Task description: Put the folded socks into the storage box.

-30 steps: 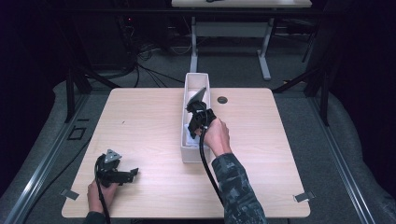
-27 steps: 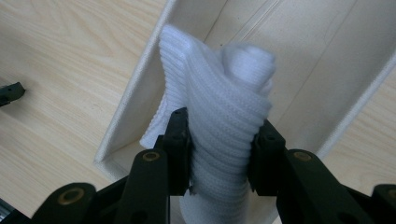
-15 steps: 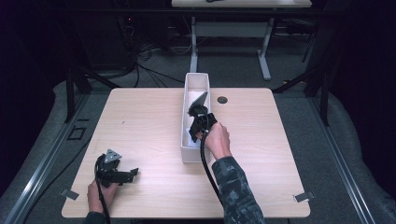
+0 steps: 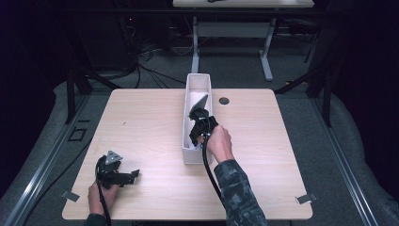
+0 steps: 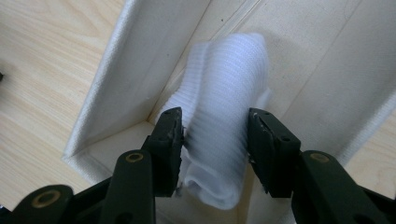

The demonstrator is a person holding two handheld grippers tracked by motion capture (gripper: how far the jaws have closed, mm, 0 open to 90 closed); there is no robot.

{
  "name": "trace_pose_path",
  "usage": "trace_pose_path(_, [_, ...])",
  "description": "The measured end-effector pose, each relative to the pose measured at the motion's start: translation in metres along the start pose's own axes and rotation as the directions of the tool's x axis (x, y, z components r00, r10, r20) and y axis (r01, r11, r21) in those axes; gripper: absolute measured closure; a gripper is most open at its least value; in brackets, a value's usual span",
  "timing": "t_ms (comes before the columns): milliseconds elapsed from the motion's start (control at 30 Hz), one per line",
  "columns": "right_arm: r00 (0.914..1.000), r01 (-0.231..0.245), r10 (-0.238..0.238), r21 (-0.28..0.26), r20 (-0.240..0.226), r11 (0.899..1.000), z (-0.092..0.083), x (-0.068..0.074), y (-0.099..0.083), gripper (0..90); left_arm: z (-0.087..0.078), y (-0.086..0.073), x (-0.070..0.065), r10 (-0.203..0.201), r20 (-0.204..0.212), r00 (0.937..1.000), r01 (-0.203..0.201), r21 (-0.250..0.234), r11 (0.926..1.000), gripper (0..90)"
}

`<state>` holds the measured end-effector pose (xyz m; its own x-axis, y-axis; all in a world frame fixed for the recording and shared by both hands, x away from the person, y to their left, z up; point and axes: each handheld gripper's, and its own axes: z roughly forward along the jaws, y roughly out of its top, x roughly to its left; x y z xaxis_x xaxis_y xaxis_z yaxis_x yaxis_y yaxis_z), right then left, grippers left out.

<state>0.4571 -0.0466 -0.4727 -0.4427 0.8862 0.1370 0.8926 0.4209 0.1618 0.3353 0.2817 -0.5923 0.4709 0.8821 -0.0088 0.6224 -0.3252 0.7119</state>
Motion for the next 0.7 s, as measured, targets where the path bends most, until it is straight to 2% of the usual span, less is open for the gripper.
trace_pose_path(33, [0.9999, 0.006, -0.006, -0.001, -0.014, 1.0, -0.002, -0.001, -0.001, 54.8, 0.0, 0.0, 0.0, 0.0, 0.0, 1.0, 0.0, 0.0, 1.0, 0.7])
trace_pose_path(67, [0.9999, 0.004, -0.004, -0.012, 0.014, 1.0, -0.002, 0.001, -0.001, 54.2, 0.0, 0.0, 0.0, 0.0, 0.0, 1.0, 0.0, 0.001, 1.0, 0.7])
trace_pose_path(100, [0.9994, 0.007, -0.006, 0.003, -0.033, 1.0, -0.004, -0.001, -0.001, 52.9, 0.0, 0.0, 0.0, 0.0, 0.0, 1.0, 0.0, 0.001, 1.0, 0.7])
trace_pose_path(133, [1.0, 0.006, -0.006, -0.01, 0.005, 1.0, -0.004, 0.001, -0.002, 51.8, 0.0, 0.0, 0.0, 0.0, 0.0, 1.0, 0.0, 0.001, 1.0, 0.7])
trace_pose_path(267, [0.9995, 0.022, -0.023, -0.012, -0.024, 1.0, -0.01, 0.002, -0.003, 47.1, 0.0, 0.0, 0.0, 0.0, 0.0, 1.0, 0.0, 0.0, 1.0, 0.7])
trace_pose_path(300, [0.9996, 0.028, -0.028, -0.021, -0.009, 0.999, -0.011, 0.003, -0.004, 45.5, 0.0, 0.0, 0.0, 0.0, 0.0, 1.0, 0.0, 0.0, 1.0, 0.7])
trace_pose_path(367, [0.9987, 0.038, -0.039, -0.023, -0.032, 0.999, -0.014, 0.004, -0.005, 41.5, 0.0, 0.0, 0.0, 0.0, 0.0, 1.0, 0.0, 0.0, 1.0, 0.7])
trace_pose_path(400, [0.999, 0.041, -0.041, -0.035, -0.017, 0.999, -0.015, 0.006, -0.005, 39.8, 0.0, 0.0, 0.0, 0.0, 0.0, 1.0, 0.0, 0.0, 1.0, 0.7])
trace_pose_path(467, [0.9978, 0.052, -0.053, -0.035, -0.038, 0.998, -0.019, 0.006, -0.006, 34.7, 0.0, 0.0, 0.0, 0.0, 0.0, 1.0, 0.0, 0.0, 1.0, 0.7])
trace_pose_path(700, [0.9968, 0.072, -0.074, -0.066, -0.029, 0.995, -0.032, 0.01, -0.011, 20.9, 0.0, 0.0, 0.0, 0.0, 0.0, 1.0, 0.0, 0.001, 1.0, 0.7])
